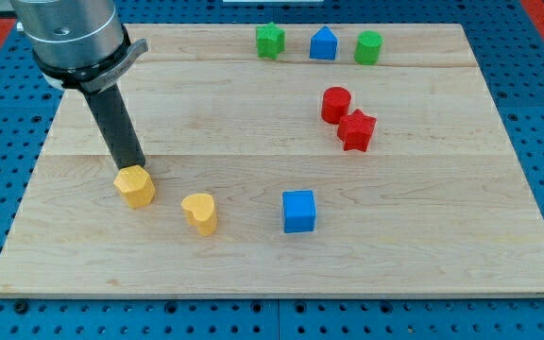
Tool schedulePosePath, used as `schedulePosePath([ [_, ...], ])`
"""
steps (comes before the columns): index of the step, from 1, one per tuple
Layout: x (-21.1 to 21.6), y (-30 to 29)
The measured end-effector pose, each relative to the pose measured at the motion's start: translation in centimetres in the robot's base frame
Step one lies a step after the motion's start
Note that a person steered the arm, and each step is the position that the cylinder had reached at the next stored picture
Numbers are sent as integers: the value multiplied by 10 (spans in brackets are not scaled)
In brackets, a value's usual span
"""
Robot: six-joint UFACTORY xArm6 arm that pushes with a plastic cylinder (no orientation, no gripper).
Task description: Place blue cube left of green star
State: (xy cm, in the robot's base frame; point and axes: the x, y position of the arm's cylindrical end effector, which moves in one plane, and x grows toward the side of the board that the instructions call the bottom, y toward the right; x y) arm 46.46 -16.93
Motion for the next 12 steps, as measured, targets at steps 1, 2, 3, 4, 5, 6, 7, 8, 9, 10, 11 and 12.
schedulePosePath([
  [1,22,0],
  [2,40,5],
  [3,39,8],
  [4,26,33],
  [5,15,88],
  [6,4,156],
  [7,-1,232],
  [8,-2,297],
  [9,6,341],
  [10,-27,364],
  [11,-40,365],
  [12,28,358],
])
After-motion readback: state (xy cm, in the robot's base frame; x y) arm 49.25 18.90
